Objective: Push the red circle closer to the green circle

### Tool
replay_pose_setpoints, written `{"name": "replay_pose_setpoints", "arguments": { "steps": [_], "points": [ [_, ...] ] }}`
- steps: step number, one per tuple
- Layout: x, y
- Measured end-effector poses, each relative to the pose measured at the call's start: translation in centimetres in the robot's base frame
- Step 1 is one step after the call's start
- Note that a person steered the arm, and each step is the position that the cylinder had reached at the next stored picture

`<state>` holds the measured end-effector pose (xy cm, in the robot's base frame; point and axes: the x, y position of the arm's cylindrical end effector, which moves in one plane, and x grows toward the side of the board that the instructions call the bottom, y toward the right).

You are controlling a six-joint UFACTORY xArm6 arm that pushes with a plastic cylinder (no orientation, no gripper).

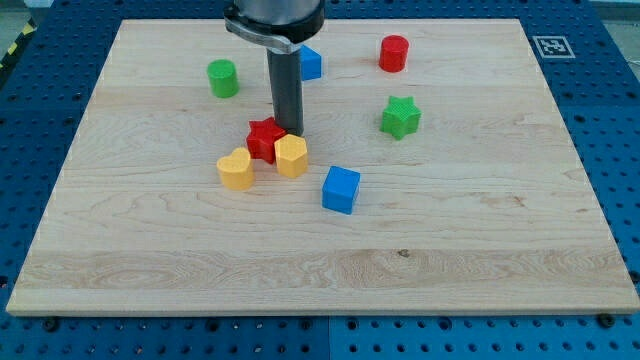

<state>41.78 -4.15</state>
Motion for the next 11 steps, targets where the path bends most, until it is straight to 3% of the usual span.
{"name": "replay_pose_setpoints", "arguments": {
  "steps": [1, 3, 6, 7, 9, 11],
  "points": [
    [-0.6, 0.0],
    [-10.9, 2.4],
    [-10.8, 18.1],
    [-11.3, 20.7],
    [-15.8, 20.7],
    [-15.8, 18.0]
  ]
}}
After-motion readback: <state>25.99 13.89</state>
